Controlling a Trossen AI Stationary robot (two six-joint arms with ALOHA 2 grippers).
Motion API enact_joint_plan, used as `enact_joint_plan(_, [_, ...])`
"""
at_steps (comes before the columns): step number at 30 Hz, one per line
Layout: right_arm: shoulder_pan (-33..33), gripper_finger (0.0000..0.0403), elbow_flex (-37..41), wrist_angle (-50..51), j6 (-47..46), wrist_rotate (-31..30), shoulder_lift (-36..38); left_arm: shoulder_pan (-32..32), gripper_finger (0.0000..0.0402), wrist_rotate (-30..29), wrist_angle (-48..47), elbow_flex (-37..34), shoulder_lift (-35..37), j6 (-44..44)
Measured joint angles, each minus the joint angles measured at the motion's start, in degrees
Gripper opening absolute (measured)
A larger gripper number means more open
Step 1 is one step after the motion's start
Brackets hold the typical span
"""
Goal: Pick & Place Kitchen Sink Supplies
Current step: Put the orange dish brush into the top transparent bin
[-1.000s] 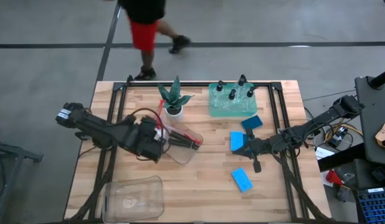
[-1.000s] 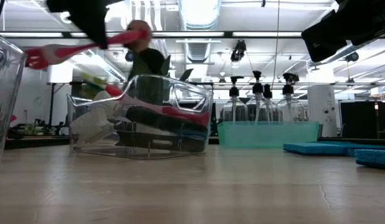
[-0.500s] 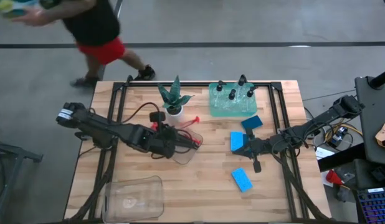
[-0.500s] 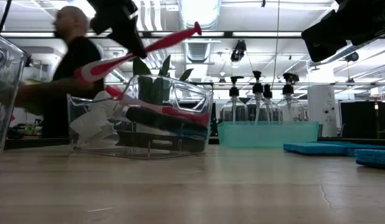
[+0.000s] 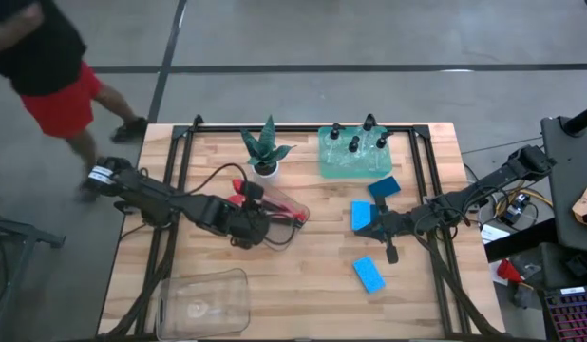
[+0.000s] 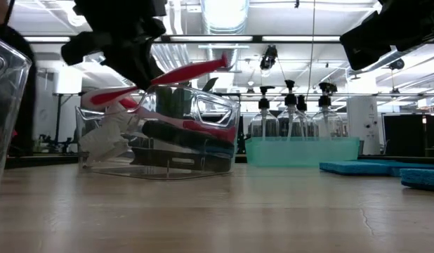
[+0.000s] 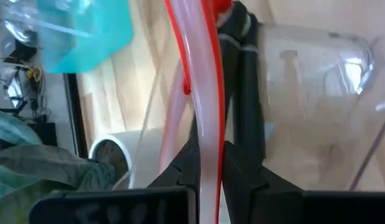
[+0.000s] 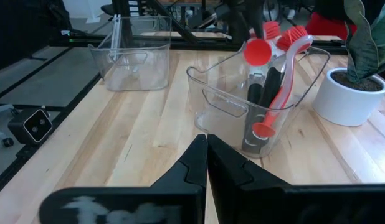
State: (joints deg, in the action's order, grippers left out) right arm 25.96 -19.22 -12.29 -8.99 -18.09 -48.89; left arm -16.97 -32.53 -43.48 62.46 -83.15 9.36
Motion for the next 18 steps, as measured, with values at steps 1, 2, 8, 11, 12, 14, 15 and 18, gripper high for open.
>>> enact_joint_plan(1, [0.0,0.0009,0.0,0.0,0.0,0.01,0.01,0.0,0.0035,0.08,-0.12,-0.31,0.0,0.05])
enact_joint_plan(2, [0.0,0.0009,-0.02,0.0,0.0,0.0,0.01,0.0,0.0037,0.06,-0.2,-0.6,0.0,0.07])
enact_joint_plan(8, [0.02,0.0008,0.0,0.0,0.0,0.02,0.0,0.02,0.0051,-0.05,-0.66,-1.88,0.0,2.78])
enact_joint_plan(11, [0.0,0.0009,0.0,0.0,0.0,0.0,0.01,0.02,0.0046,-0.26,-3.43,-2.47,0.0,2.89])
enact_joint_plan(12, [0.0,0.0008,0.0,0.0,0.0,0.0,0.01,0.02,0.0044,-0.38,-3.99,-2.9,0.02,3.03])
enact_joint_plan(14, [0.0,0.0009,0.0,0.0,0.0,0.02,0.01,0.02,0.0042,-0.43,-5.01,-3.89,0.01,3.53])
enact_joint_plan(15, [0.0,0.0009,0.0,0.0,0.0,0.0,0.01,0.02,0.0042,-0.4,-5.16,-4.17,0.0,3.83])
enact_joint_plan(18, [0.01,0.0008,-0.01,0.0,0.0,0.0,0.0,0.02,0.0046,-0.43,-4.62,-4.7,0.0,3.56])
